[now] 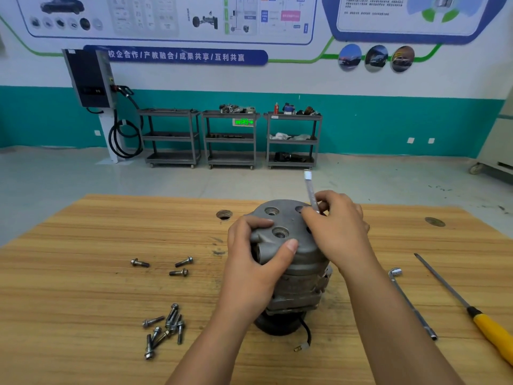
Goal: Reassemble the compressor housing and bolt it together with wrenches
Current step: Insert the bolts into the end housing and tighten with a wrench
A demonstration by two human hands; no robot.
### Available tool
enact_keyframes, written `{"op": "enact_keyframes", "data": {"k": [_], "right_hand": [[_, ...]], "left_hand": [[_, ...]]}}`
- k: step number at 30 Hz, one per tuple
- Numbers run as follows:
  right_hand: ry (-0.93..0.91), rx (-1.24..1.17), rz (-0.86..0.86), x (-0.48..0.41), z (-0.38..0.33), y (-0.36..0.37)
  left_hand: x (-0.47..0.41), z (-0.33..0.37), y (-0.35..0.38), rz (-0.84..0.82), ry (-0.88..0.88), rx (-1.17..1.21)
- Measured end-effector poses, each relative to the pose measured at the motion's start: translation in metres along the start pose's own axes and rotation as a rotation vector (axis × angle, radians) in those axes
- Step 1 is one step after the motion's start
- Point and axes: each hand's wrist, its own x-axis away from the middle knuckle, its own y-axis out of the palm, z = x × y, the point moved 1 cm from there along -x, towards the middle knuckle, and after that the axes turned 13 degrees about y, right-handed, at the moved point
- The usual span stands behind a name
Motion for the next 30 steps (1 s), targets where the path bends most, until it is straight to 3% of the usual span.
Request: {"op": "enact_keyframes", "data": {"k": [2,5,9,12,15,19,22,26,30], "right_hand": [[0.096,-0.138,-0.072,-0.002,0.007,0.003],[0.210,-0.711,-0.193,0.006,0.016,0.012],[0.179,-1.224,-0.050,0.027,0.022,0.022],[0.081,-1.350,-0.017,0.040,0.025,0.026],[-0.057,-1.280,0.012,0.054,0.033,0.027],[-0.286,-0.812,0.146,0.071,0.046,0.030],[-0.389,-0.613,0.212,0.070,0.044,0.026],[-0.405,-0.540,0.242,0.056,0.026,0.009],[-0.302,-0.440,0.094,0.038,0.009,-0.001]], "left_hand": [[0.000,0.000,0.000,0.004,-0.005,0.004],[0.000,0.000,-0.001,0.020,-0.004,0.014],[0.000,-0.001,-0.001,0.027,-0.011,0.011],[0.000,-0.001,-0.001,0.030,-0.010,0.000],[0.001,-0.002,-0.001,0.040,-0.001,0.002],[0.000,-0.002,0.001,0.038,-0.003,0.002],[0.000,-0.006,0.000,0.016,0.034,-0.018],[0.000,-0.009,-0.002,0.015,0.048,-0.039],[0.001,-0.007,-0.002,0.028,0.028,-0.050]]}}
